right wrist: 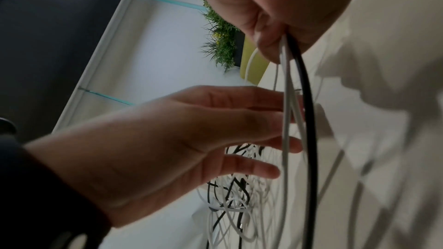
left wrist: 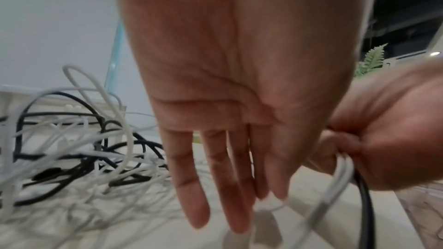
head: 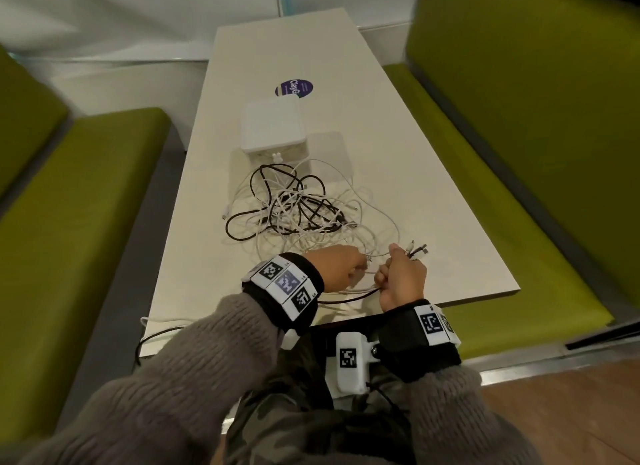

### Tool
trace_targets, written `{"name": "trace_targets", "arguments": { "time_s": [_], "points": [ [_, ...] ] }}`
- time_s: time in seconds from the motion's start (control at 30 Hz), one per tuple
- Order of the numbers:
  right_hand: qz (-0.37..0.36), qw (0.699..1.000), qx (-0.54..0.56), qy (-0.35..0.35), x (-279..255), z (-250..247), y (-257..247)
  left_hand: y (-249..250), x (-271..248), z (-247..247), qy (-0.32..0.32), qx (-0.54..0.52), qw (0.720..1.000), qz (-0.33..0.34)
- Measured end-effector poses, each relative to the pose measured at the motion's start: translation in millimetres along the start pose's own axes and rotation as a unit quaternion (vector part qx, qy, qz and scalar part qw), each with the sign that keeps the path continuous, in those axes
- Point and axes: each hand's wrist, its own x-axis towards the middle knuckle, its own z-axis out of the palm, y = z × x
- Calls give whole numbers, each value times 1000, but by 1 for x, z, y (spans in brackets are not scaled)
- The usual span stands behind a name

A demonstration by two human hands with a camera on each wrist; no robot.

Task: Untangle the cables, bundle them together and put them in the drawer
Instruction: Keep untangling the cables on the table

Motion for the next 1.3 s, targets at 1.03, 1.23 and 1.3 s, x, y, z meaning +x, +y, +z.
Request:
{"name": "trace_targets", "arguments": {
  "time_s": [1.03, 1.23, 1.3],
  "points": [
    [-16, 999, 11, -41, -1, -1, -5, -12, 13, 4, 96, 158, 982, -37],
    [-78, 994, -40, -59, 3, -2, 5, -16, 3, 5, 89, -21, 993, -80],
    [-91, 993, -54, -54, 7, -4, 12, -18, -2, 3, 82, -118, 985, -100]
  ]
}}
